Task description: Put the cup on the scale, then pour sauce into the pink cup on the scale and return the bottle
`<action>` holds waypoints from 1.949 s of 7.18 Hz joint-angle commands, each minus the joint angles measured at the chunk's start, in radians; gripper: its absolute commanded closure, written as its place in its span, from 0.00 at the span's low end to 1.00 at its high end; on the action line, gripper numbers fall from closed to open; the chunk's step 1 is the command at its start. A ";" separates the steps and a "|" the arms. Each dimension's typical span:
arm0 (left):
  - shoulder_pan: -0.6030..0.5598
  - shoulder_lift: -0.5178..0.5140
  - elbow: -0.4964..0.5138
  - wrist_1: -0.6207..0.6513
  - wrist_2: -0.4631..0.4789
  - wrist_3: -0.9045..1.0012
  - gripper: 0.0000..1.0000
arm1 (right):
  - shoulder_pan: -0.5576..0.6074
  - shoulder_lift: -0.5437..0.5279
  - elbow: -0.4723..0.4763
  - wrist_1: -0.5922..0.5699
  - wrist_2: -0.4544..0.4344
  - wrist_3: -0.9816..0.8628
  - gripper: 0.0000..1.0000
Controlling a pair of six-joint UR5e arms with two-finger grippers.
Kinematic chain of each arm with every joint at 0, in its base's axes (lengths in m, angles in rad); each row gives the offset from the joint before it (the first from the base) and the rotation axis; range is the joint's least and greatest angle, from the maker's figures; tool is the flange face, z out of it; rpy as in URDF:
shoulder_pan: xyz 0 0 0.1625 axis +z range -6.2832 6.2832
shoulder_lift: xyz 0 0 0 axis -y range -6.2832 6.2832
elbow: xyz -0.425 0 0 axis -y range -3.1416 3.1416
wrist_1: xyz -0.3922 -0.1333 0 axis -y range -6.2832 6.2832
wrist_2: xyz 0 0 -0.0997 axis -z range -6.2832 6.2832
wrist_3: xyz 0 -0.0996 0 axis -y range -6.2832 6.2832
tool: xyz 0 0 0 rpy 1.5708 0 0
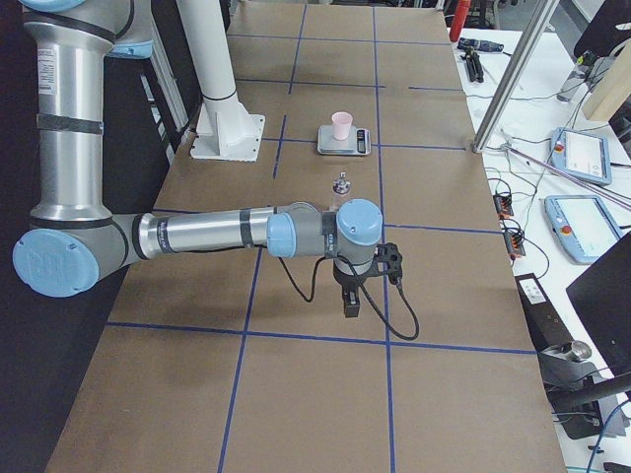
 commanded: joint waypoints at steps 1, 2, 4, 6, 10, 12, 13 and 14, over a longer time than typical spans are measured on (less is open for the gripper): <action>0.000 -0.007 -0.010 0.072 -0.001 0.005 0.00 | 0.000 0.010 -0.031 0.001 0.006 -0.005 0.00; 0.001 -0.012 -0.009 0.072 -0.007 0.005 0.00 | 0.000 -0.003 -0.052 0.002 0.007 -0.013 0.00; 0.001 -0.013 -0.004 0.069 -0.011 0.002 0.00 | 0.001 -0.004 -0.055 0.014 0.009 -0.017 0.00; 0.004 0.005 0.007 0.063 -0.045 0.002 0.00 | 0.000 -0.003 -0.061 0.071 0.000 -0.019 0.00; 0.012 -0.009 0.004 0.053 -0.056 0.001 0.00 | 0.000 0.005 -0.074 0.071 -0.001 -0.014 0.00; 0.030 -0.019 0.002 0.026 -0.056 0.005 0.00 | 0.000 0.008 -0.074 0.071 0.001 -0.007 0.00; 0.030 -0.021 0.004 0.028 -0.056 0.005 0.00 | 0.000 0.008 -0.074 0.070 0.001 -0.004 0.00; 0.032 -0.016 -0.001 0.029 -0.056 0.005 0.00 | 0.000 0.008 -0.083 0.070 0.006 -0.004 0.00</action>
